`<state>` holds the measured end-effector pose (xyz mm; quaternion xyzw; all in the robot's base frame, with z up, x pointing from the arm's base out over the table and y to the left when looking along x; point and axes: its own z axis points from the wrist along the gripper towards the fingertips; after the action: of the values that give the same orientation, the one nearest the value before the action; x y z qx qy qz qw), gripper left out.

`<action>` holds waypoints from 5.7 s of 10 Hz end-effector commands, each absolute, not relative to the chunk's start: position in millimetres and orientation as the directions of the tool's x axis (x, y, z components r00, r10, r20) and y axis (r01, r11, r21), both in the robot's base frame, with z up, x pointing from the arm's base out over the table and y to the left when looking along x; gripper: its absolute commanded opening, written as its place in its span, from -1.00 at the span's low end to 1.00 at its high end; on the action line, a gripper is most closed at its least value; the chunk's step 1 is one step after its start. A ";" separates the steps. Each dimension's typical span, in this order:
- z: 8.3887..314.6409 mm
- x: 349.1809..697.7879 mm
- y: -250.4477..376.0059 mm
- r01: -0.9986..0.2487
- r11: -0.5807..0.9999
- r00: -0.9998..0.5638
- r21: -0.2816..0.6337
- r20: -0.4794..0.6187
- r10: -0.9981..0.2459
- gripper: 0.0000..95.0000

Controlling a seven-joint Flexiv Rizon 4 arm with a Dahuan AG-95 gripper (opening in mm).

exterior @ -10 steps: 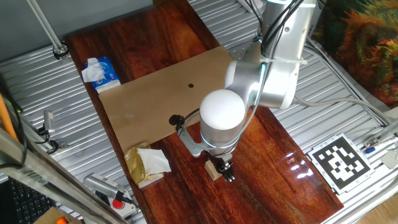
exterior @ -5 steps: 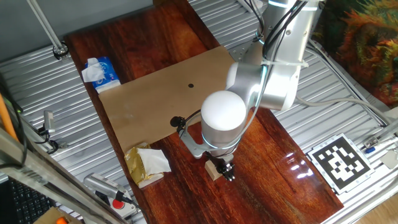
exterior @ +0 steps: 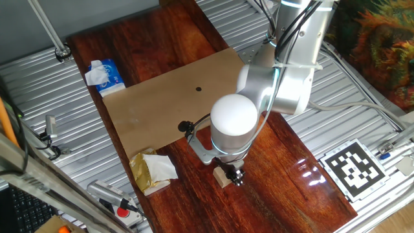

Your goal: Grab the block and place it at the designated location

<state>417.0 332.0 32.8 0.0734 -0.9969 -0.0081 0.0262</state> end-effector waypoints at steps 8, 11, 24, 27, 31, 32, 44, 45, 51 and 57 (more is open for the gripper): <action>33.6 417.2 332.0 -0.133 0.991 -0.990 0.018 0.051 -0.134 -0.20; 48.3 416.7 332.1 -0.125 0.992 -0.991 0.023 0.051 -0.126 -0.20; 115.0 397.3 309.7 -0.130 0.991 -0.990 0.033 0.051 -0.131 -0.20; 121.9 405.4 299.6 -0.133 0.991 -0.989 0.031 0.054 -0.135 -0.20; 131.2 408.4 262.2 -0.158 0.987 -0.986 0.035 0.058 -0.159 -0.20; 131.6 407.0 251.4 -0.166 0.986 -0.984 0.033 0.058 -0.168 -0.20; 127.5 406.8 163.1 -0.225 0.973 -0.972 0.051 0.050 -0.228 -0.20; 127.9 408.0 159.5 -0.224 0.973 -0.973 0.050 0.048 -0.227 -0.20; 132.2 426.9 155.6 -0.232 0.971 -0.971 0.049 0.047 -0.234 -0.20; 132.2 427.0 155.5 -0.231 0.972 -0.971 0.049 0.047 -0.233 -0.20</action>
<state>428.8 156.2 131.1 0.1170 -0.9926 -0.0216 0.0262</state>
